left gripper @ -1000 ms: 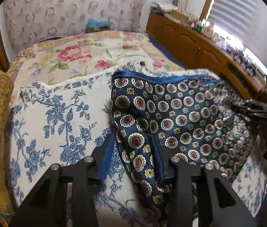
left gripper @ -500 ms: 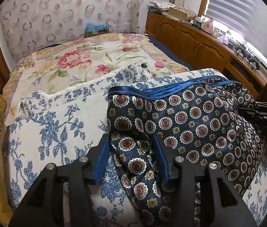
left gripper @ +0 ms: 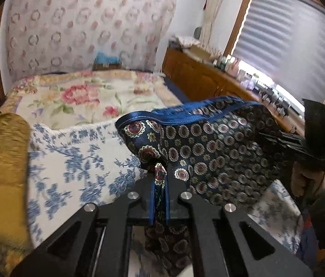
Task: Fold small clothes
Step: 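Lift the folded garment with both tools and carry it toward the yellow plush toy, then lower the folded garment onto the gold cloth and open both tools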
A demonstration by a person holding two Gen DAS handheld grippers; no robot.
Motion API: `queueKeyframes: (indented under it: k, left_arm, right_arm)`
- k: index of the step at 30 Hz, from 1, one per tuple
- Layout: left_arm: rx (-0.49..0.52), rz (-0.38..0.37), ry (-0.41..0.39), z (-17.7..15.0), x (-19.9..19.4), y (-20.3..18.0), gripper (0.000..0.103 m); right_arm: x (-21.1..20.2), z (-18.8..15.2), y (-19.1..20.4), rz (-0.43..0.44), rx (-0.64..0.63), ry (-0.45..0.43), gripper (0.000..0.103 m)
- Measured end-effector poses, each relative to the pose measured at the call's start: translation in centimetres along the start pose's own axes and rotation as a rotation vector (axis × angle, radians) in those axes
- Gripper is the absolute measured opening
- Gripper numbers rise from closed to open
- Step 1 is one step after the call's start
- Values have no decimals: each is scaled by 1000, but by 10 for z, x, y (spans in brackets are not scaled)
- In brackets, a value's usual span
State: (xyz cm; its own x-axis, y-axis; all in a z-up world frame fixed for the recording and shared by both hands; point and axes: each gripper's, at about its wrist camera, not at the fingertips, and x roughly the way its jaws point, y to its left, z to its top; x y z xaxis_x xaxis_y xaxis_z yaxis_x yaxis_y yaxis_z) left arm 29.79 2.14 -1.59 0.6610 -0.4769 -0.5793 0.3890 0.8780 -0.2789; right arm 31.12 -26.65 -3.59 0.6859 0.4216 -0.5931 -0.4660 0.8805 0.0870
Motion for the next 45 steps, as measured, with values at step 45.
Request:
queueKeyframes:
  k: [45]
  left_arm:
    - [-341, 469, -174, -138, -191, 168, 20]
  right_arm:
    - [261, 158, 373, 257, -534, -25, 46]
